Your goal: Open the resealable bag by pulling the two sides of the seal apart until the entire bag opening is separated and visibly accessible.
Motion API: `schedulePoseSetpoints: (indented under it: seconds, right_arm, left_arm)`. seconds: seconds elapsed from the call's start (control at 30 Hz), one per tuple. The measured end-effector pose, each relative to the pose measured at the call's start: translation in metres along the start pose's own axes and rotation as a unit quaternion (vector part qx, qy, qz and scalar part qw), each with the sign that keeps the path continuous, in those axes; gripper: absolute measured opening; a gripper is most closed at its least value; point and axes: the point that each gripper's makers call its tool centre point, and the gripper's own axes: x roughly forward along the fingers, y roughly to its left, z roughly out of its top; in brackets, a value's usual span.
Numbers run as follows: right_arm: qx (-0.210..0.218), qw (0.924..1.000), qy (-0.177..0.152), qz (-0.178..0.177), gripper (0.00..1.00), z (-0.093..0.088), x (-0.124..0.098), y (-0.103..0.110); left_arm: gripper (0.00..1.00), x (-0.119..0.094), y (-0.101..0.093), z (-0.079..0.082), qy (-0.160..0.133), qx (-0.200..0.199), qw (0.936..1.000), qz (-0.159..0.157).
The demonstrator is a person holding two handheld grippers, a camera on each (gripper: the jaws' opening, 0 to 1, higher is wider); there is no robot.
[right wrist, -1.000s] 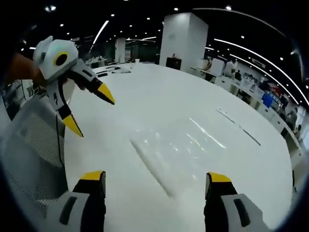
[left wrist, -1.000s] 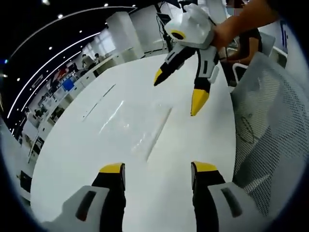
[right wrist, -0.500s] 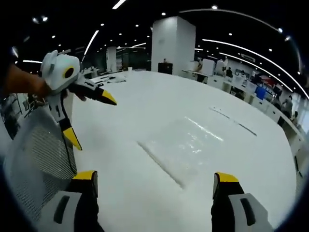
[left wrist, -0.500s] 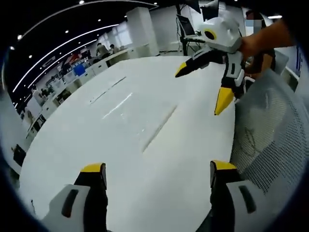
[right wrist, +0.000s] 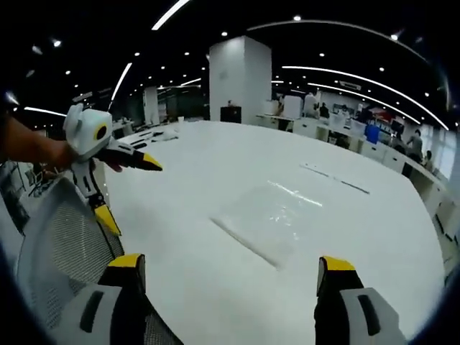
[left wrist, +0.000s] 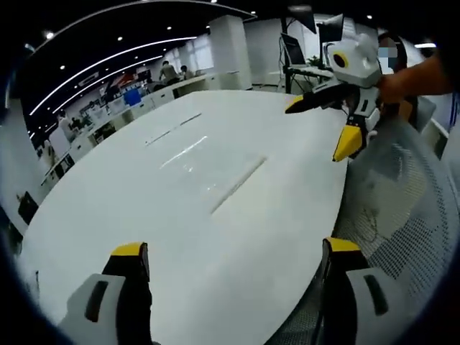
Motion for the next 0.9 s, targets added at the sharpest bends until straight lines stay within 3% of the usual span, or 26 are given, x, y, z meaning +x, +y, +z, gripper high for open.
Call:
schedulePoseSetpoints:
  seconds: [0.3, 0.57, 0.9]
  right_arm:
    - [0.026, 0.9996, -0.003, -0.008, 1.00, -0.008, -0.006, 0.004]
    - [0.022, 0.9997, -0.004, -0.012, 1.00, -0.021, 0.000, 0.012]
    - [0.010, 0.9995, -0.011, -0.028, 0.99, -0.020, 0.000, 0.009]
  left_arm:
    - [0.99, -0.003, -0.004, -0.012, 0.001, -0.017, 0.9998, 0.010]
    - [0.99, -0.002, -0.003, -0.025, 0.000, -0.026, 0.9994, 0.023]
    - [0.98, 0.002, -0.006, -0.031, -0.003, -0.018, 0.9994, 0.030]
